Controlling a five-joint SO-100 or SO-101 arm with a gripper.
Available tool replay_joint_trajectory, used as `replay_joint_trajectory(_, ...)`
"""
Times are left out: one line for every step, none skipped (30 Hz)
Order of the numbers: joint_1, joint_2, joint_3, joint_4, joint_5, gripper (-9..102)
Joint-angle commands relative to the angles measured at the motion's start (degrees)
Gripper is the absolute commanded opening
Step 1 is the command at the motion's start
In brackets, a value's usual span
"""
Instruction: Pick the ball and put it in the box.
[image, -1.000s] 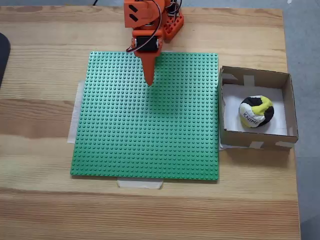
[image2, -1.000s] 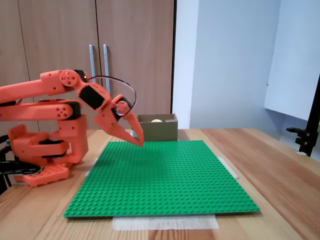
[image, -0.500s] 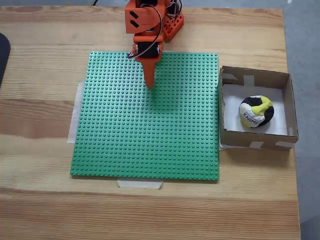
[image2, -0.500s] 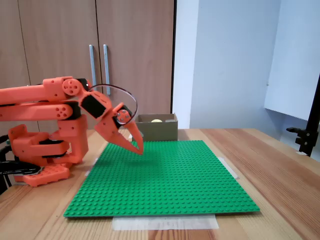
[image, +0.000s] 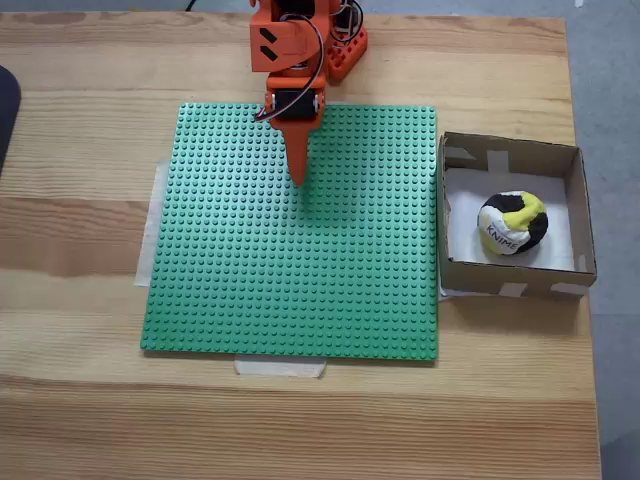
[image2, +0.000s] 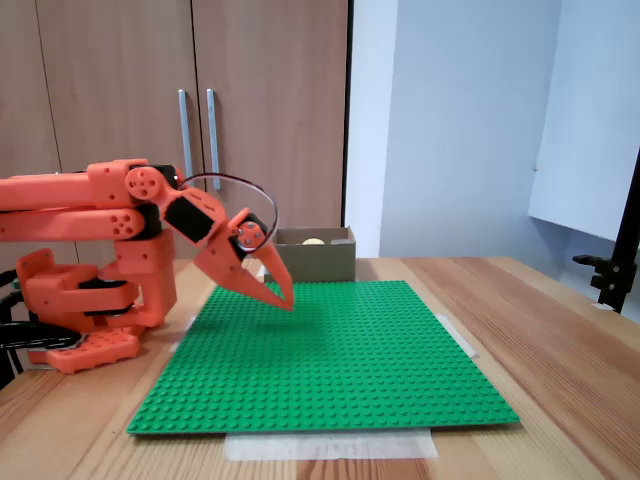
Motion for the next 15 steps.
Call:
replay_joint_trajectory(0.62, 0.53, 1.85, -1.67, -0.62, -1)
replay_joint_trajectory(0.62, 0.53, 2.02, -1.85, -0.70, -1)
replay_joint_trajectory(0.62, 0.53, 2.11, -1.85, -0.70, -1)
replay_joint_trajectory(0.62, 0.53, 2.29, -1.85, -0.70, -1)
replay_joint_trajectory(0.62, 0.53, 2.46, -1.85, -0.70, -1)
replay_joint_trajectory(0.62, 0.53, 2.55, -1.93, -0.70, -1)
replay_joint_trajectory(0.62, 0.53, 2.64, -1.93, -0.70, -1)
replay_joint_trajectory(0.62, 0.53, 2.81, -1.85, -0.62, -1)
replay_joint_trajectory(0.62, 0.53, 2.90, -1.76, -0.62, -1)
replay_joint_trajectory(0.70, 0.53, 2.99, -1.76, -0.70, -1)
replay_joint_trajectory(0.70, 0.53, 3.16, -1.76, -0.88, -1)
replay_joint_trajectory(0.79, 0.53, 3.43, -1.76, -1.05, -1)
replay_joint_trajectory(0.97, 0.53, 3.60, -1.76, -1.05, -1)
replay_joint_trajectory(1.14, 0.53, 3.69, -1.76, -1.05, -1)
replay_joint_trajectory(1.14, 0.53, 3.78, -1.76, -0.97, -1)
